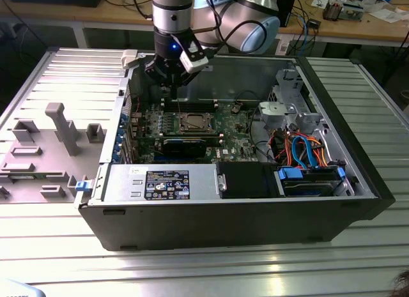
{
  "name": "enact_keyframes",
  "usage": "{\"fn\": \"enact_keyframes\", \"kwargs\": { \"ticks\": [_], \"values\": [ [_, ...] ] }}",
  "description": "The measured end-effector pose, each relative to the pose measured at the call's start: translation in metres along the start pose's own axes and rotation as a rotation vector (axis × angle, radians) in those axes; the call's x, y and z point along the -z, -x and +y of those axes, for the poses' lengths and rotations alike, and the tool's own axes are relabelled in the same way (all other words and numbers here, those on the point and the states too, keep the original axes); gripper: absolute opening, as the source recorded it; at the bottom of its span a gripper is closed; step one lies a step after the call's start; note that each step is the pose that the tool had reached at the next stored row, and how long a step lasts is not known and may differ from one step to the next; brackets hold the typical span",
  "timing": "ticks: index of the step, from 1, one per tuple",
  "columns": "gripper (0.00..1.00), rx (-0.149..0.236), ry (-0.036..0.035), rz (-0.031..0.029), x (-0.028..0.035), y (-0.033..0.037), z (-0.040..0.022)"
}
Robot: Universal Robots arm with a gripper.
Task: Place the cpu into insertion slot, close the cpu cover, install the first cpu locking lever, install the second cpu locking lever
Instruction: 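Install the first cpu locking lever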
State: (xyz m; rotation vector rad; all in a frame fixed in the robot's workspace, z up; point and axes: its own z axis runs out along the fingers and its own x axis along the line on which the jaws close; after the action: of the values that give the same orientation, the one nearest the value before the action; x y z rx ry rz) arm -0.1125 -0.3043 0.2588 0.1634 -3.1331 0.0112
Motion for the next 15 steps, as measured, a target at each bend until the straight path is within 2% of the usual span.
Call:
{"fn": "enact_keyframes", "kwargs": {
  "ticks": [15],
  "values": [
    [0.11, 0.0, 0.0001, 0.0004, -0.0001, 0.0051, -0.0005]
  ]
}}
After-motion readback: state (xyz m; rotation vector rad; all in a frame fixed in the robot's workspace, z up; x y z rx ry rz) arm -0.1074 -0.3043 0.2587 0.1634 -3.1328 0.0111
